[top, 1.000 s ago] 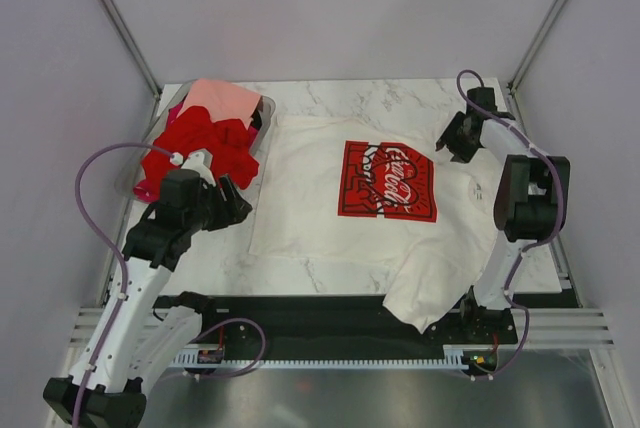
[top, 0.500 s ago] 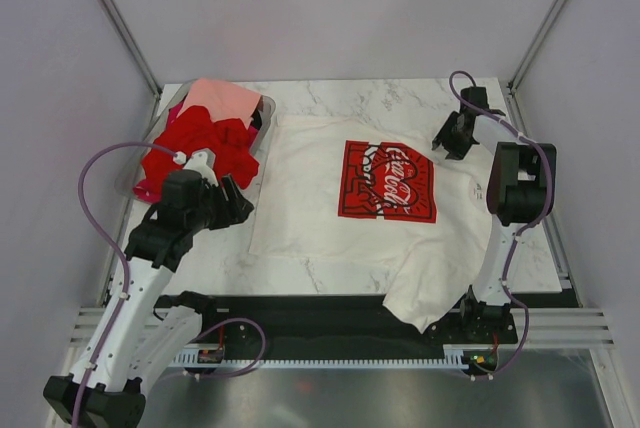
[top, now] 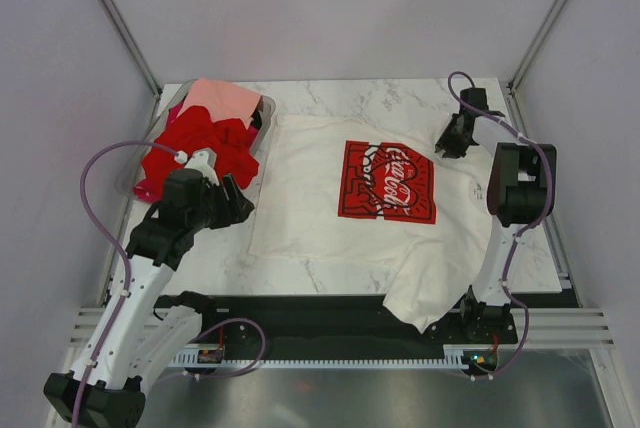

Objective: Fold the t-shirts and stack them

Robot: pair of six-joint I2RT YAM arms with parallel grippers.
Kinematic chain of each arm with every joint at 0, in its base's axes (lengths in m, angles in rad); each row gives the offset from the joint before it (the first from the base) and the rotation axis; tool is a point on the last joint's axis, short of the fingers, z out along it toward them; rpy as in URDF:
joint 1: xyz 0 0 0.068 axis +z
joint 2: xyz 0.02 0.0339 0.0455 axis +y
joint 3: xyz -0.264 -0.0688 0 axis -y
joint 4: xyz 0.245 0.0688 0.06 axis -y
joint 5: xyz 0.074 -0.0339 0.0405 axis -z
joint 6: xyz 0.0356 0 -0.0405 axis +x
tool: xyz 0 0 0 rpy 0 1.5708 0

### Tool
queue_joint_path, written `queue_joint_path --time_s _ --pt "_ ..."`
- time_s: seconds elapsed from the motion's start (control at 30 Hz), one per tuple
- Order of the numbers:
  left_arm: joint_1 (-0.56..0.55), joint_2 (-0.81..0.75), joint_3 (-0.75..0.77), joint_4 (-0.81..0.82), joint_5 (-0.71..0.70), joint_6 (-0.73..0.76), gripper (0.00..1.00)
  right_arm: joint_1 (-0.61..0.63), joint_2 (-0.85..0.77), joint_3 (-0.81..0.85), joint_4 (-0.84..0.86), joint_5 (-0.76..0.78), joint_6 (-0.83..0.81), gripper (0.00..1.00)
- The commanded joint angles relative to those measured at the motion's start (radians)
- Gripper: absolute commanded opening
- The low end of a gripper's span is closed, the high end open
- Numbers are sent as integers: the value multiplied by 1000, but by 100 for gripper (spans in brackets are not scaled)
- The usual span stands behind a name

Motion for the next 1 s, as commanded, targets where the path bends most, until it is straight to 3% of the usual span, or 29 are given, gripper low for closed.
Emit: queue_joint_path --time_s 0.0,0.13,0.47,0.7,0.8,0.97 --pt "-3 1 -3 41 12 45 65 -3 -69 -2 2 17 -28 36" --pt "-3 3 -3 41 14 47 64 -9 -102 35 -7 17 -50 46" --pt "-5 9 -5 42 18 45 64 -34 -32 170 -63 159 -113 46" --pt "-5 20 -6 44 26 47 64 -34 57 240 -73 173 -114 46" --pt "-5 26 -5 45 27 47 64 -40 72 234 -72 182 -111 54" --pt "-5 29 -6 45 27 47 64 -49 88 222 -63 162 -108 55"
